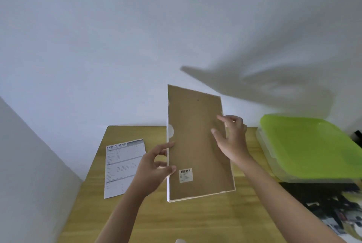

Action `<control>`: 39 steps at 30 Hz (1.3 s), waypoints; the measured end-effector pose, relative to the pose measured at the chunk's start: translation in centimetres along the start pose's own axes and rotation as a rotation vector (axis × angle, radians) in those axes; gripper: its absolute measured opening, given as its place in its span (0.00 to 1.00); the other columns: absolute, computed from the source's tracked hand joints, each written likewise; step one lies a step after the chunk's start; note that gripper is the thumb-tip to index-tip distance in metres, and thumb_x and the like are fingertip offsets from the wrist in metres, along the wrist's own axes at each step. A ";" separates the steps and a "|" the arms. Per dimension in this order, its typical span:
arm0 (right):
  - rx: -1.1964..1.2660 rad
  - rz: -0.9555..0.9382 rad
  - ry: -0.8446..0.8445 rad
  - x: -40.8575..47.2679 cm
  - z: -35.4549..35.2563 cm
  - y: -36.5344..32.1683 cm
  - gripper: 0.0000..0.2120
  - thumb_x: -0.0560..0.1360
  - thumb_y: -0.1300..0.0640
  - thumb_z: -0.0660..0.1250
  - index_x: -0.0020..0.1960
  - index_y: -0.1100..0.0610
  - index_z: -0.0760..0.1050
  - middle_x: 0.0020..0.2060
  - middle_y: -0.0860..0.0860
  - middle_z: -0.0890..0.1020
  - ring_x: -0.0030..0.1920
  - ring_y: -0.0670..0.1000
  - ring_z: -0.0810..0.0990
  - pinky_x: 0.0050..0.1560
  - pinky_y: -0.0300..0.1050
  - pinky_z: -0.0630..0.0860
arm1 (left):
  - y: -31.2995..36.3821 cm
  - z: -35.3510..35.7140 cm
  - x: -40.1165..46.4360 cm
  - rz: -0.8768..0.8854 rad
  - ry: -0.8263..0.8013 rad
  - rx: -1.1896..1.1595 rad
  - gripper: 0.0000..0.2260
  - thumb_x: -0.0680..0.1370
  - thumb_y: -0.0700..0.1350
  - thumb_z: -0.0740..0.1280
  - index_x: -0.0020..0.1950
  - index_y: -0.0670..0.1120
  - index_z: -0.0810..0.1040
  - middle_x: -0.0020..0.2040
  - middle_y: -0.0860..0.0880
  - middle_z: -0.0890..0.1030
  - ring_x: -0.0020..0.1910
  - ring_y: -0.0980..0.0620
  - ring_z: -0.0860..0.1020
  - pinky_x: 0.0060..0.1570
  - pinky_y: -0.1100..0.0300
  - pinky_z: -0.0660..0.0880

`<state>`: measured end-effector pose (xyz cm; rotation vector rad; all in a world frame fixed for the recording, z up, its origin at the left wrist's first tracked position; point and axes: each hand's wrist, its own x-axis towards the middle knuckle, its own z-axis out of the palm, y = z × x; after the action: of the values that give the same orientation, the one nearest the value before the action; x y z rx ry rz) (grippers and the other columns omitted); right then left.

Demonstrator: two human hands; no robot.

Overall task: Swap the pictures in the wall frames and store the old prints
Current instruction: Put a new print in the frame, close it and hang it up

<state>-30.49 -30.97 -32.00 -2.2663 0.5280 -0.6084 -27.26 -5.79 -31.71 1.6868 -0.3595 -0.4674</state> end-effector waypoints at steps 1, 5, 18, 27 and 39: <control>0.052 -0.062 -0.034 -0.1 -0.5 -1.6 0.22 0.73 0.53 0.69 0.66 0.47 0.71 0.57 0.48 0.70 0.61 0.53 0.70 0.61 0.43 0.65 | 0.9 0.2 0.0 0.039 0.022 0.000 0.25 0.65 0.38 0.73 0.56 0.61 0.78 0.52 0.48 0.77 0.43 0.42 0.82 0.33 0.62 0.76; 0.232 -0.165 -0.291 -0.9 -2.5 -8.3 0.28 0.75 0.46 0.65 0.70 0.33 0.57 0.60 0.43 0.75 0.56 0.40 0.76 0.53 0.33 0.70 | 3.9 1.5 -0.8 0.158 0.119 0.052 0.24 0.68 0.36 0.73 0.52 0.64 0.78 0.49 0.58 0.79 0.41 0.53 0.81 0.37 0.64 0.78; 0.426 -0.113 -0.111 -2.3 -6.3 -11.2 0.27 0.71 0.58 0.72 0.63 0.37 0.68 0.43 0.53 0.84 0.39 0.53 0.83 0.44 0.48 0.81 | 7.3 5.2 -3.4 0.490 0.157 0.120 0.15 0.66 0.36 0.75 0.49 0.51 0.83 0.46 0.58 0.81 0.43 0.57 0.81 0.35 0.66 0.78; 0.737 0.224 0.159 -3.3 -7.3 -8.4 0.22 0.75 0.67 0.65 0.63 0.46 0.71 0.35 0.49 0.85 0.35 0.45 0.83 0.38 0.45 0.80 | 5.0 2.4 0.3 0.321 0.196 0.386 0.21 0.69 0.60 0.69 0.61 0.57 0.75 0.68 0.54 0.69 0.68 0.57 0.66 0.66 0.56 0.64; 0.733 0.117 0.376 -1.7 -8.9 -6.8 0.24 0.79 0.67 0.56 0.57 0.38 0.73 0.38 0.57 0.72 0.24 0.43 0.61 0.25 0.35 0.63 | 4.7 -1.7 2.9 0.258 -0.043 0.075 0.25 0.77 0.31 0.61 0.58 0.62 0.76 0.52 0.49 0.79 0.35 0.43 0.72 0.37 0.50 0.68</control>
<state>-35.60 -30.37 -21.84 -1.4297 0.5044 -0.9867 -23.77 -6.54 -27.19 1.6760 -0.6242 -0.3019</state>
